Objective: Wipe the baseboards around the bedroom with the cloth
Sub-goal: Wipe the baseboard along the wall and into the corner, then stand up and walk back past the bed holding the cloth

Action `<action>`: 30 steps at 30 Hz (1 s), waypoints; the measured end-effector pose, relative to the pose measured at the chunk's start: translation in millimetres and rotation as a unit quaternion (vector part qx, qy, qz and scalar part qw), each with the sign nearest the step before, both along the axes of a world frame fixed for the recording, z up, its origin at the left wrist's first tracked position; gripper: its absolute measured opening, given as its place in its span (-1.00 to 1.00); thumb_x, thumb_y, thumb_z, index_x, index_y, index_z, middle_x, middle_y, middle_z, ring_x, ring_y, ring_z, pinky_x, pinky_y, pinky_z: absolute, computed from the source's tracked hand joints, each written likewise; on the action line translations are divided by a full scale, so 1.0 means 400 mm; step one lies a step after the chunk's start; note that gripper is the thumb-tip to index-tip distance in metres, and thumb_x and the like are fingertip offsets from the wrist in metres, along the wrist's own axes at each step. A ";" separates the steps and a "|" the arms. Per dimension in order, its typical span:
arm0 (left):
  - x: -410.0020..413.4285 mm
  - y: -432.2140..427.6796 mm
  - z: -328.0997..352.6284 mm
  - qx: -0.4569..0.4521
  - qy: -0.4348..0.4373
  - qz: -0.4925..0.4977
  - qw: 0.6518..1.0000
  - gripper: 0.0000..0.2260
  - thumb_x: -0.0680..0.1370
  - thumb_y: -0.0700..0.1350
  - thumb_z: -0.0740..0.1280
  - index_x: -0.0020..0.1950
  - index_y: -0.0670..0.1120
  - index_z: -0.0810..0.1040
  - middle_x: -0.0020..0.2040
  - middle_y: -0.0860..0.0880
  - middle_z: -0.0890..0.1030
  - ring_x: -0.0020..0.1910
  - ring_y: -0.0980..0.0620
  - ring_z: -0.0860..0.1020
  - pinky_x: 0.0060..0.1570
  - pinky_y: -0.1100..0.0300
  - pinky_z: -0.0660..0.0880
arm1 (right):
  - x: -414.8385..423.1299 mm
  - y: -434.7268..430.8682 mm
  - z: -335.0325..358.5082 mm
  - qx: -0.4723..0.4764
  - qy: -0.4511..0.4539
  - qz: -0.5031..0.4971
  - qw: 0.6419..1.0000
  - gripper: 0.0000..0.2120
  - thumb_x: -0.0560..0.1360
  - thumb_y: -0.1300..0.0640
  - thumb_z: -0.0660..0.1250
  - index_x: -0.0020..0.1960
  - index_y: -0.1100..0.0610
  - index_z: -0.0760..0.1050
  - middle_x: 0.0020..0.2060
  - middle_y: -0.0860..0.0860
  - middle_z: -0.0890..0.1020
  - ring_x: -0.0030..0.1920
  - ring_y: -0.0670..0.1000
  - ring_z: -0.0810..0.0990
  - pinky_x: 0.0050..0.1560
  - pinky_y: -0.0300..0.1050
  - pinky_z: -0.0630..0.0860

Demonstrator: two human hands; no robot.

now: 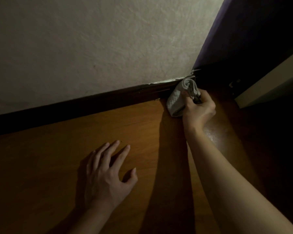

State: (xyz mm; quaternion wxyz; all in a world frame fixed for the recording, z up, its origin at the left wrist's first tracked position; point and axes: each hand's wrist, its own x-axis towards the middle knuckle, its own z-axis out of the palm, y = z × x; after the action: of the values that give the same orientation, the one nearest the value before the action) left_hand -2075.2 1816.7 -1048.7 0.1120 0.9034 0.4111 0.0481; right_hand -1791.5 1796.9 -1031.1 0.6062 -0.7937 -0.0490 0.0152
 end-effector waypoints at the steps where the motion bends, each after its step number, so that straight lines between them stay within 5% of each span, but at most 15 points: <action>1: 0.000 0.000 -0.001 0.000 0.000 -0.001 1.000 -0.42 0.44 0.28 0.20 0.43 0.14 0.51 0.47 0.02 0.46 0.49 -0.08 0.33 0.40 -0.25 0.30 | 0.000 0.001 -0.003 0.004 0.006 -0.012 1.000 -0.82 0.43 0.08 0.55 0.02 0.03 0.68 -0.13 -0.11 0.69 -0.09 -0.15 0.65 0.01 -0.17 0.60; 10: -0.001 0.002 -0.007 0.003 -0.006 -0.003 1.000 -0.46 0.45 0.31 0.23 0.33 0.09 0.61 0.46 0.02 0.47 0.48 -0.10 0.35 0.40 -0.20 0.27 | -0.168 0.096 -0.009 0.064 0.093 0.020 0.993 -0.84 0.45 0.22 0.50 0.01 0.06 0.68 -0.15 -0.09 0.71 -0.11 -0.13 0.68 0.02 0.00 0.64; 19: -0.013 0.011 -0.002 -0.011 -0.019 -0.020 1.000 -0.48 0.46 0.29 0.22 0.38 0.18 0.50 0.40 -0.05 0.48 0.40 -0.16 0.36 0.37 -0.15 0.25 | -0.245 0.110 0.058 0.023 0.095 0.254 0.962 -0.83 0.44 0.02 0.54 0.02 -0.01 0.69 -0.17 -0.12 0.72 -0.10 -0.16 0.68 -0.07 -0.05 0.66; 25: -0.044 0.050 0.126 -0.001 -0.037 -0.040 0.999 -0.48 0.52 0.25 0.24 0.43 0.08 0.52 0.42 -0.06 0.48 0.35 -0.13 0.48 0.31 -0.18 0.45 | -0.225 0.071 0.152 0.142 0.195 0.214 0.947 -0.84 0.48 0.03 0.51 0.01 0.08 0.66 -0.15 0.06 0.73 -0.08 0.14 0.72 -0.30 -0.04 0.59; 30: -0.041 0.098 0.342 0.049 -0.058 -0.032 0.997 -0.43 0.50 0.20 0.25 0.49 0.04 0.47 0.47 0.00 0.44 0.44 -0.04 0.42 0.37 -0.15 0.43 | -0.217 0.038 0.283 0.157 0.263 0.188 0.933 -0.85 0.50 0.07 0.51 0.01 0.11 0.68 -0.15 0.13 0.73 -0.18 0.15 0.69 -0.30 -0.02 0.55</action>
State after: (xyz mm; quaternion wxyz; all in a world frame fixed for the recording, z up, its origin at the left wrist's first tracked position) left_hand -2091.7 1855.9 -912.0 0.0928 0.9163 0.3719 0.1164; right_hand -1878.5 1811.9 -918.0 0.7001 -0.6324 -0.0377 0.3295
